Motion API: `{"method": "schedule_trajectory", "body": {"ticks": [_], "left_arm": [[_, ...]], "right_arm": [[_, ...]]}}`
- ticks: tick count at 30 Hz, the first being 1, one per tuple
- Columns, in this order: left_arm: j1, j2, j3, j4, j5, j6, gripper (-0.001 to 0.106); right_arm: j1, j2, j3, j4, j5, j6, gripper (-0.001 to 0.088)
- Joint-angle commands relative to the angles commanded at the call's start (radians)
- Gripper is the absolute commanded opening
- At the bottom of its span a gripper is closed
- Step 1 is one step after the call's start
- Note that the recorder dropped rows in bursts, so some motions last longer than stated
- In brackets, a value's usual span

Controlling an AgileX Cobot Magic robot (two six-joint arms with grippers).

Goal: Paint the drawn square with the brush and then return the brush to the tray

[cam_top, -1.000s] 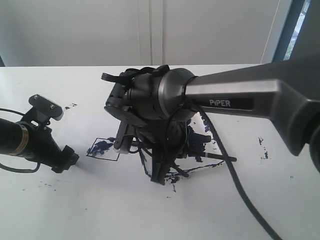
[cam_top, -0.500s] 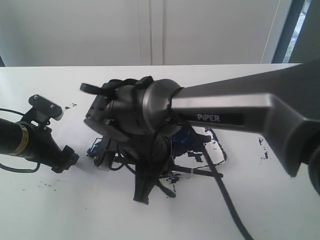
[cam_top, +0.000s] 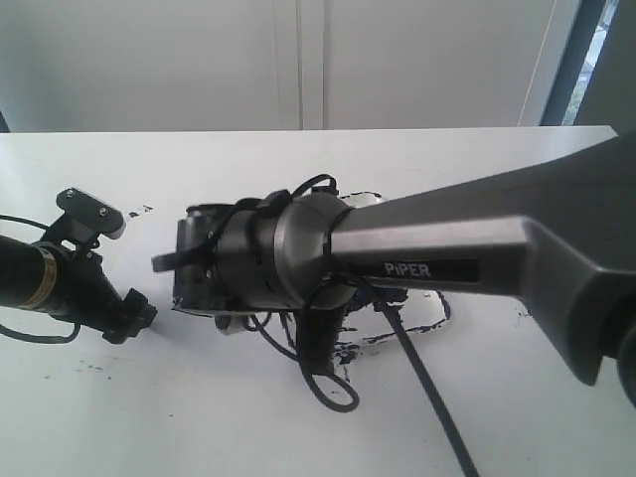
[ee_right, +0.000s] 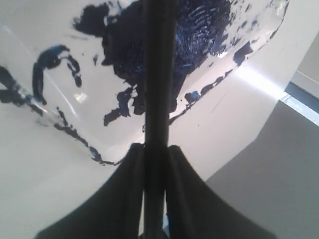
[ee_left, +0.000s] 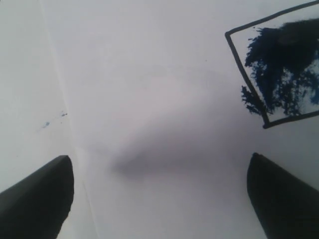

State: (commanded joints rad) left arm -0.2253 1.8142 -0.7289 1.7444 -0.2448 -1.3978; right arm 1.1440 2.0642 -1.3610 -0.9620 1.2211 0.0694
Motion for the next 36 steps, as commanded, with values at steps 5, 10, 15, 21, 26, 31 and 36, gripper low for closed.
{"method": "schedule_trajectory", "body": {"ticks": [5, 10, 15, 21, 26, 31, 36], "left_arm": [[0.0, 0.0, 0.0, 0.0, 0.0, -0.019, 0.094], [0.0, 0.0, 0.0, 0.0, -0.013, -0.019, 0.094], [0.0, 0.0, 0.0, 0.0, -0.016, -0.019, 0.094], [0.0, 0.0, 0.0, 0.0, -0.04, -0.019, 0.094], [0.0, 0.0, 0.0, 0.0, -0.04, -0.019, 0.094], [0.0, 0.0, 0.0, 0.0, -0.042, -0.019, 0.094], [0.0, 0.0, 0.0, 0.0, -0.042, -0.019, 0.094]], "right_arm": [[0.002, 0.0, 0.068, -0.095, 0.0, 0.074, 0.0], [0.034, 0.011, 0.088, -0.107, 0.0, 0.096, 0.0], [0.1, 0.011, 0.09, -0.108, 0.0, 0.096, 0.0], [0.121, 0.041, 0.096, -0.114, 0.0, 0.1, 0.0], [0.102, 0.041, 0.096, -0.131, 0.0, 0.114, 0.0], [0.049, 0.041, 0.096, -0.135, 0.0, 0.114, 0.0], [0.019, 0.041, 0.096, -0.138, 0.0, 0.114, 0.0]]}}
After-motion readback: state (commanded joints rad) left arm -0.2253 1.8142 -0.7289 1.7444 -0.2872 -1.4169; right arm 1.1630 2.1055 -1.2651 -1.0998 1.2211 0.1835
